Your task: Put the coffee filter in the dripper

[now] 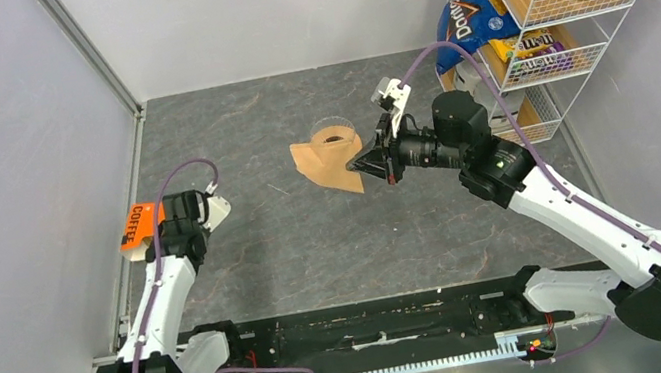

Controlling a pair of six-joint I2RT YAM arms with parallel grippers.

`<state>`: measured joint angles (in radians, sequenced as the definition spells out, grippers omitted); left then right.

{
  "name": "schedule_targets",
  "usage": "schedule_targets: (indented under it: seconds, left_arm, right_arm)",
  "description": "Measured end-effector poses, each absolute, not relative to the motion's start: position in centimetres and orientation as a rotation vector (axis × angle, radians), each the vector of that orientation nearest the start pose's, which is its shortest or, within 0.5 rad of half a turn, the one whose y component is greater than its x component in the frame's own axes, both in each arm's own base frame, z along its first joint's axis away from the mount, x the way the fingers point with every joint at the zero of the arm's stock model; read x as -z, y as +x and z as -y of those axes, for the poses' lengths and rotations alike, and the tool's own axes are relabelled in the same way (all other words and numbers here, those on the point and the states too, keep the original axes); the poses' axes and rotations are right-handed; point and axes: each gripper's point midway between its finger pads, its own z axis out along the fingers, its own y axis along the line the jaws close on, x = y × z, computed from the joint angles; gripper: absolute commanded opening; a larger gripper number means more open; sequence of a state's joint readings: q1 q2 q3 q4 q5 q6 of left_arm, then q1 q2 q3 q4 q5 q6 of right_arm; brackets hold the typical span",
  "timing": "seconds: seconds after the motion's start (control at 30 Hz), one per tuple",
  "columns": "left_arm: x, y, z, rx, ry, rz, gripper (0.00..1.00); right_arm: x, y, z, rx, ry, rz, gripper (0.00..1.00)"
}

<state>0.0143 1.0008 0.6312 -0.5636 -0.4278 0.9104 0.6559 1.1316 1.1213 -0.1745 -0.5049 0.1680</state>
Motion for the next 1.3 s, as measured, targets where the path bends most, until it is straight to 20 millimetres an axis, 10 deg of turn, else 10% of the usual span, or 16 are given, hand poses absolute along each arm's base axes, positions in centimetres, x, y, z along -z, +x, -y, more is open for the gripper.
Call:
schedule_targets:
  seconds: [0.8,0.97,1.17,1.3]
  left_arm:
    - [-6.2,26.6,-12.9,-1.138,1.059,-2.39,0.03]
    - [-5.6,27.5,-13.4,-1.182,1.063,-2.394,0.14]
    - [-5.7,28.3,-13.6,-1.209,1.079,-2.395,0.64]
    - [-5.9,28.4,-13.7,-1.21,1.092,-2.407,0.71]
  right_arm:
    - [-31.9,23.2,-29.0,-1.014,-0.808,-1.695,0.0]
    - [-31.7,23.2,-29.0,-1.013,-0.809,-1.7,0.0]
    - [-31.8,23.1,-28.9,-1.007,-0.813,-1.696,0.0]
    - [-31.9,23.1,-28.8,-1.003,-0.815,-1.692,0.0]
